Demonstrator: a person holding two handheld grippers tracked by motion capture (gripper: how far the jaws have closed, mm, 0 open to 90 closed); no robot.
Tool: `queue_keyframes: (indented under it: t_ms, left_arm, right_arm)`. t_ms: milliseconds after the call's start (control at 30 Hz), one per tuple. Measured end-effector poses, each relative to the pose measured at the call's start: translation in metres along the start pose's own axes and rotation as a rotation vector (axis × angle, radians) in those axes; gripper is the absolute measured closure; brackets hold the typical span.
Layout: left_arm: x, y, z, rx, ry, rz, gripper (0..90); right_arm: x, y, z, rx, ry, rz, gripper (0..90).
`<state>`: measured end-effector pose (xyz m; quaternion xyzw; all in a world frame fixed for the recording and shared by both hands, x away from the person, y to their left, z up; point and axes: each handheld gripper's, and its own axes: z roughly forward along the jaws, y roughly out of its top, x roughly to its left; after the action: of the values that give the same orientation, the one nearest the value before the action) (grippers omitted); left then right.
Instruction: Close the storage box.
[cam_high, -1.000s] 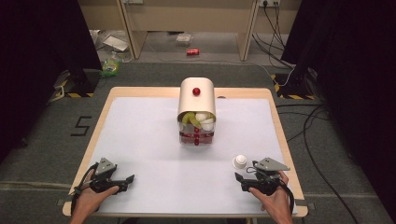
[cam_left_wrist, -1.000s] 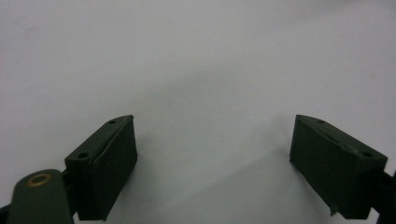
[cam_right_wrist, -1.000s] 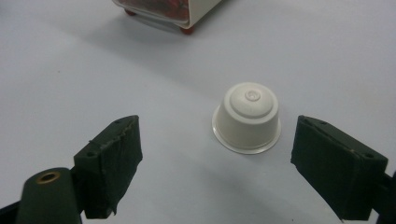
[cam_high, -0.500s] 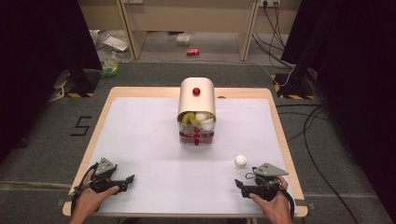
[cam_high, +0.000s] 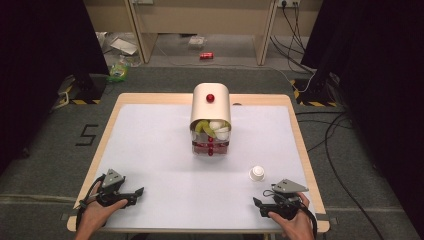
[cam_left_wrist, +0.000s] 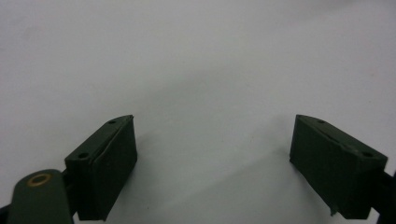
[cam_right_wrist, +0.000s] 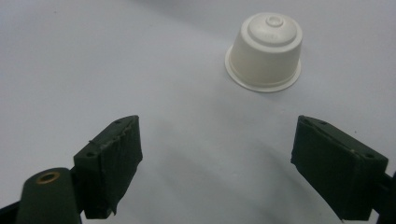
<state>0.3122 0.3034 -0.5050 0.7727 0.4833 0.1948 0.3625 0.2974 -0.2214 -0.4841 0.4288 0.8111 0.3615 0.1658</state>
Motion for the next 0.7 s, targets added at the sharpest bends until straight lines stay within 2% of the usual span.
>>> queue_keyframes:
  t_ms: [300, 467, 533, 700]
  left_arm:
    - [0.000, 0.000, 0.000, 0.000, 0.000, 0.000, 14.1]
    - [0.000, 0.000, 0.000, 0.001, 0.001, 0.001, 14.1]
    - [0.000, 0.000, 0.000, 0.001, 0.001, 0.001, 14.1]
    - [0.000, 0.000, 0.000, 0.001, 0.001, 0.001, 14.1]
  right_arm:
    - [0.000, -0.008, 0.001, 0.045, -0.011, -0.008, 16.5]
    - [0.000, -0.012, 0.000, 0.035, -0.014, -0.021, 16.3]
    - [0.001, -0.014, 0.000, 0.027, -0.020, -0.043, 16.0]
    - [0.001, -0.017, 0.000, 0.008, -0.018, -0.045, 15.9]
